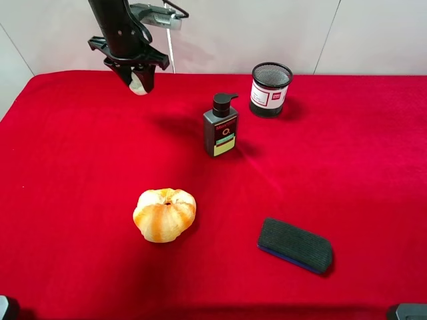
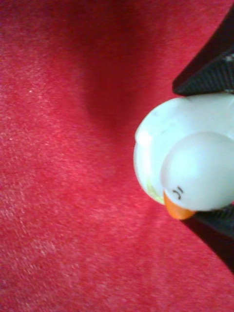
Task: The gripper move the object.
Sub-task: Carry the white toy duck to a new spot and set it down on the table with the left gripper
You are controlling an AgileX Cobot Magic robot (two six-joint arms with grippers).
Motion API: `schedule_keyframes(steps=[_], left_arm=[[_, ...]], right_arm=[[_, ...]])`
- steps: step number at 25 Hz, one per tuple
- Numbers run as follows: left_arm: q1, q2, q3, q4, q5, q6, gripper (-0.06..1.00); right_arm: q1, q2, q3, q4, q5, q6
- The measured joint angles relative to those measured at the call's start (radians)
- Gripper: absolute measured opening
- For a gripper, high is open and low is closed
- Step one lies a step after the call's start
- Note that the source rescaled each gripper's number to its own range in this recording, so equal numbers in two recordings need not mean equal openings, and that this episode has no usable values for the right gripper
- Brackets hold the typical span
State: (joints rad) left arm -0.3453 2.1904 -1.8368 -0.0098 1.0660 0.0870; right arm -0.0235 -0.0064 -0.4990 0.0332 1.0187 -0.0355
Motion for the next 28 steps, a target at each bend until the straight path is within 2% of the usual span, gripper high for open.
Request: schedule_keyframes(steps=[13, 28], left_arm=[[-0.013, -0.139, -0.019, 0.004, 0.119, -0.031, 0.04], [-0.146, -0.234, -0.048, 0.004, 0.128, -0.087, 0.03]], right_arm=[[0.0, 0.0, 0.0, 0.0, 0.0, 0.0], [0.0, 0.0, 0.0, 0.0, 0.0, 0.0]])
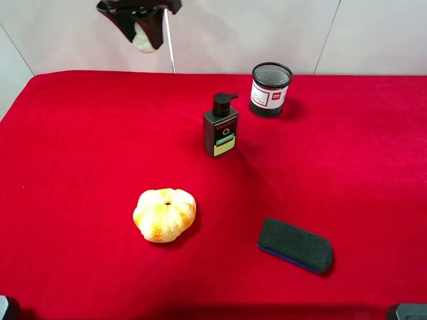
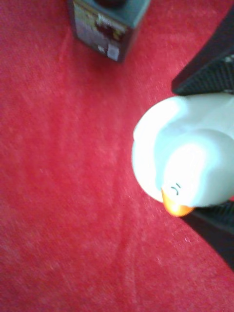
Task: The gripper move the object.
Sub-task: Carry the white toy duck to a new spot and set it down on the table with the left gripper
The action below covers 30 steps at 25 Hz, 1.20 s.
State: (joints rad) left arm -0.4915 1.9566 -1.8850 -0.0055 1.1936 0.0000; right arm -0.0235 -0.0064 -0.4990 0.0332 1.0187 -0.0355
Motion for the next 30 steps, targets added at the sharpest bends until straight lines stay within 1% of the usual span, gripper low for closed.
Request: schedule_keyframes(steps=[5, 10, 20, 26, 30], left_arm=[[-0.076, -0.001, -0.029, -0.001, 0.0, -0.02, 0.03], [-0.147, -0.002, -0.029, -0.002, -0.005, -0.038, 0.01], [-0.296, -0.002, -0.029, -0.004, -0.092, -0.047, 0.01], [-0.366, -0.002, -0.029, -0.004, -0.138, -0.047, 0.01], [-0.41, 0.016, -0.029, -0.004, -0.145, -0.047, 0.01]], right_arm=[[0.0, 0.0, 0.0, 0.0, 0.0, 0.0], [0.0, 0.0, 0.0, 0.0, 0.0, 0.0], [0.0, 0.0, 0.0, 0.0, 0.0, 0.0], [0.0, 0.0, 0.0, 0.0, 0.0, 0.0], [0.0, 0.0, 0.0, 0.0, 0.0, 0.0]])
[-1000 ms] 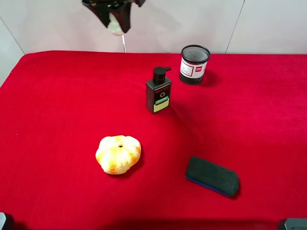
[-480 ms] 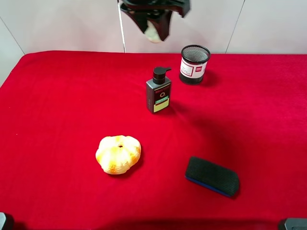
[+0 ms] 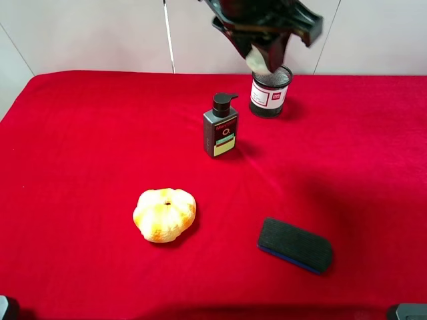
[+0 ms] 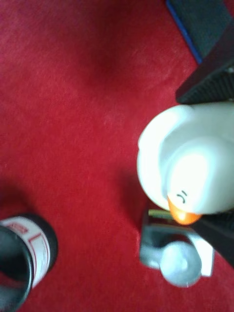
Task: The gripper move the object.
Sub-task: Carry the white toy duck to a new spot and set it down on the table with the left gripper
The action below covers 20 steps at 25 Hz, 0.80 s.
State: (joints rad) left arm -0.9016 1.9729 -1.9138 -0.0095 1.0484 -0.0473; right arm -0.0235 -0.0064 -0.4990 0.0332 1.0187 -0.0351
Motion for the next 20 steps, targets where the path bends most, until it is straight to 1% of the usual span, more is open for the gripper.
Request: schedule_keyframes(steps=[11, 20], left_arm=[[-0.117, 0.118, 0.0, -0.003, -0.064, 0.0, 0.01], [-0.159, 0.221, 0.0, -0.011, -0.125, 0.0, 0.01]], right_arm=[[0.0, 0.0, 0.0, 0.0, 0.0, 0.0], [0.0, 0.0, 0.0, 0.0, 0.0, 0.0]])
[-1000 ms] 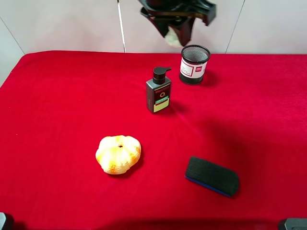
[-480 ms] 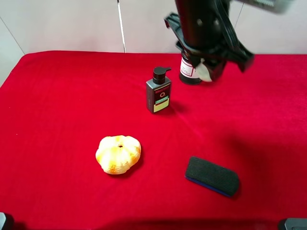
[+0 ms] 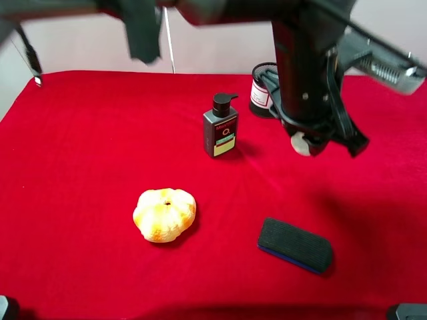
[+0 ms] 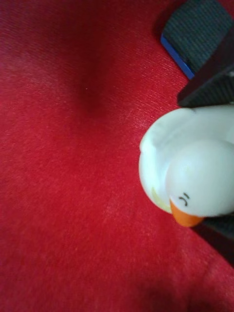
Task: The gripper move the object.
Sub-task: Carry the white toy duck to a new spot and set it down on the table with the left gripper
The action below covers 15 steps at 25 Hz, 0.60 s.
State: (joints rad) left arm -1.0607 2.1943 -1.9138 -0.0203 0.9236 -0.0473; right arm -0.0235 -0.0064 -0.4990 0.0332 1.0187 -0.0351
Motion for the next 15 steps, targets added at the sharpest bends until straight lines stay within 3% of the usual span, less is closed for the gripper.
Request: schedule_keyframes(steps=[15], left_arm=[[-0.065, 0.136, 0.0, -0.045, -0.125, 0.001, 0.01]], right_arm=[[0.0, 0.0, 0.0, 0.0, 0.0, 0.003]])
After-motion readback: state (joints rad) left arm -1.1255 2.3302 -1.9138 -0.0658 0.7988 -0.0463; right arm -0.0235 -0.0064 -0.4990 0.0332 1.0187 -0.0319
